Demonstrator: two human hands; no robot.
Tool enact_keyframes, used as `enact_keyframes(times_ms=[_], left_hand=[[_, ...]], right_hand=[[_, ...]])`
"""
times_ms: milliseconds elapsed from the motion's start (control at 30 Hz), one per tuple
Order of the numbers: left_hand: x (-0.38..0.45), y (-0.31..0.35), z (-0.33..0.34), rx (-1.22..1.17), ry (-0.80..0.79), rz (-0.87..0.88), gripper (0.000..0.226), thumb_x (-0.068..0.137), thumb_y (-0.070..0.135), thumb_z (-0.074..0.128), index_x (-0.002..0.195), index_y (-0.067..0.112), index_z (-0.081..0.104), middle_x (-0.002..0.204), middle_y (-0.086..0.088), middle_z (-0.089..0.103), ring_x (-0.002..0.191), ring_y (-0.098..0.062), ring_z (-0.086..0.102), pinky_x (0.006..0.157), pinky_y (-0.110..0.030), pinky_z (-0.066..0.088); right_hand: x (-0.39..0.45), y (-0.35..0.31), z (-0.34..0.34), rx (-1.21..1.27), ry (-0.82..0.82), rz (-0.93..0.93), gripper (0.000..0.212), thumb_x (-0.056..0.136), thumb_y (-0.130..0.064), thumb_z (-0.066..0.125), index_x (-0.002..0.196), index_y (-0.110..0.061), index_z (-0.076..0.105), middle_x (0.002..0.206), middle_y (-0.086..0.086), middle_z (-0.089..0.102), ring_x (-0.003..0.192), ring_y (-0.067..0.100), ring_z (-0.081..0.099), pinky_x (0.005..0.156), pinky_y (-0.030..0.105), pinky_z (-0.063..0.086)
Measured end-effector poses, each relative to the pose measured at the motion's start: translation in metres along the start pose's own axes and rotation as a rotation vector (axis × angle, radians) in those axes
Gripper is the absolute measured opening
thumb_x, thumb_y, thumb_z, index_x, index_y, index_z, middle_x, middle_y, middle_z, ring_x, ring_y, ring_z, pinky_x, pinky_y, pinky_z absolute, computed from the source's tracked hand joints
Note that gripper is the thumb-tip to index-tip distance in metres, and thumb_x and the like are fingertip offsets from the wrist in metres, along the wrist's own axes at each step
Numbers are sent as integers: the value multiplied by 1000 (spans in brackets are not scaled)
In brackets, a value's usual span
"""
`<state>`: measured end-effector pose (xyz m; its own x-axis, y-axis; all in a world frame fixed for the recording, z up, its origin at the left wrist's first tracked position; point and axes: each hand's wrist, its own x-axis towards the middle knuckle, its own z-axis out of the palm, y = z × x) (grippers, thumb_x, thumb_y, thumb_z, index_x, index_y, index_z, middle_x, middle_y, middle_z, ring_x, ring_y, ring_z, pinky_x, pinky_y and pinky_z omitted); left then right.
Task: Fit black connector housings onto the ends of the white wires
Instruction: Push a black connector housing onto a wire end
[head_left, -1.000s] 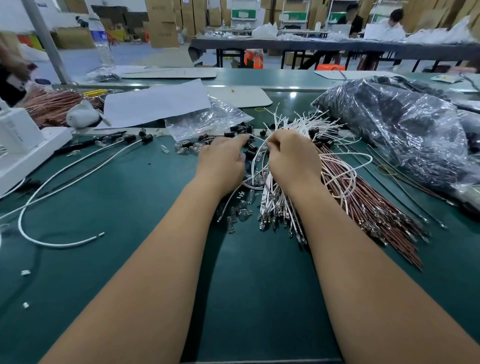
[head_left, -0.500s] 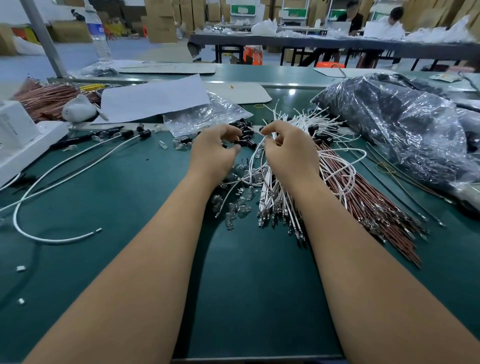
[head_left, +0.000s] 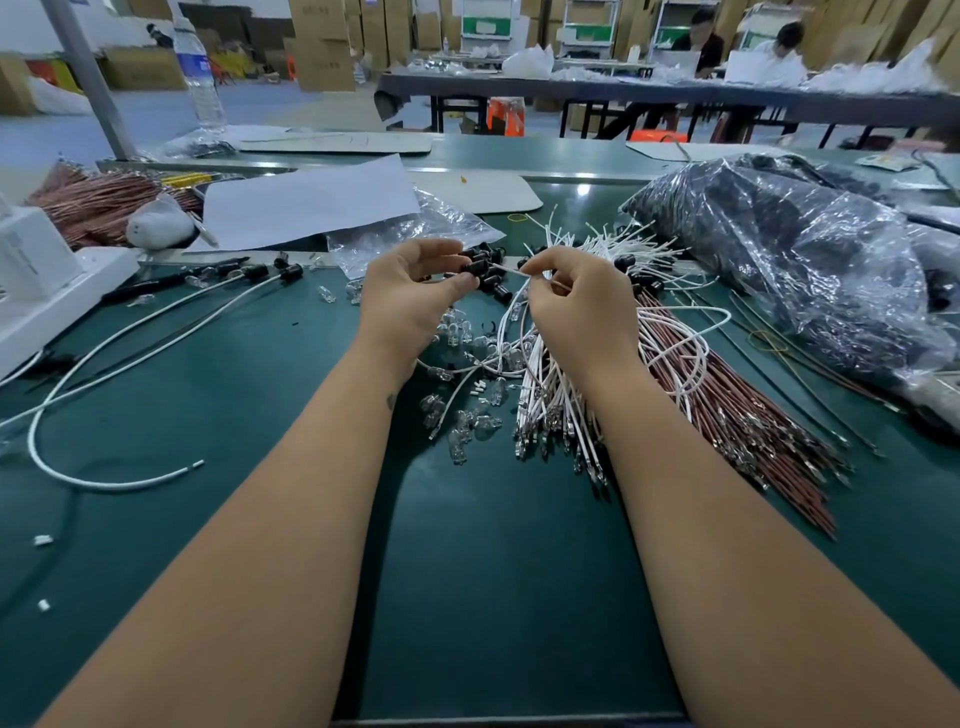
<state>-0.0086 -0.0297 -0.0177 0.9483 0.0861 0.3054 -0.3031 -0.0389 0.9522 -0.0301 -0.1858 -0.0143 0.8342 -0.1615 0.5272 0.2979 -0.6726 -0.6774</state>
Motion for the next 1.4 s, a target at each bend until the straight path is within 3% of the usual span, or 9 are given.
enact_keyframes(times_ms=[367, 567, 667, 833, 1400], left_hand=[[0, -1, -1, 2, 23, -6, 31, 78, -2, 75, 100, 16, 64, 100, -6, 71, 93, -19, 67, 92, -36, 55], [-1, -1, 1, -16, -15, 40, 32, 77, -4, 75, 95, 20, 64, 95, 1, 72, 83, -8, 68, 82, -23, 56], [0, -1, 1, -23, -26, 51, 32, 77, -6, 74, 96, 19, 65, 96, -1, 72, 83, -8, 69, 82, -23, 55], [0, -2, 0, -25, -30, 48, 32, 77, -4, 75, 97, 19, 65, 98, -3, 72, 86, -11, 69, 84, -25, 56], [-1, -2, -2, -87, -86, 47, 34, 77, -7, 74, 100, 15, 65, 97, -1, 72, 90, -12, 69, 84, -24, 54]], right_hand=[[-1, 1, -2, -1, 31, -21, 19, 88, -13, 56, 92, -24, 72, 63, -17, 47, 48, 3, 41, 51, 22, 31], [0, 1, 1, -14, 8, -26, 19, 87, -15, 55, 94, -23, 71, 73, -6, 56, 55, 9, 46, 56, 25, 35], [0, 1, 2, -10, 14, -29, 19, 88, -15, 55, 94, -23, 71, 74, -6, 57, 58, 12, 47, 57, 26, 38], [0, 2, 2, 27, 21, -42, 18, 87, -14, 56, 90, -24, 71, 65, -16, 49, 54, 1, 42, 55, 23, 33], [-1, 2, 3, 11, 26, -59, 18, 88, -15, 57, 89, -26, 71, 53, -15, 45, 44, 3, 41, 47, 21, 29]])
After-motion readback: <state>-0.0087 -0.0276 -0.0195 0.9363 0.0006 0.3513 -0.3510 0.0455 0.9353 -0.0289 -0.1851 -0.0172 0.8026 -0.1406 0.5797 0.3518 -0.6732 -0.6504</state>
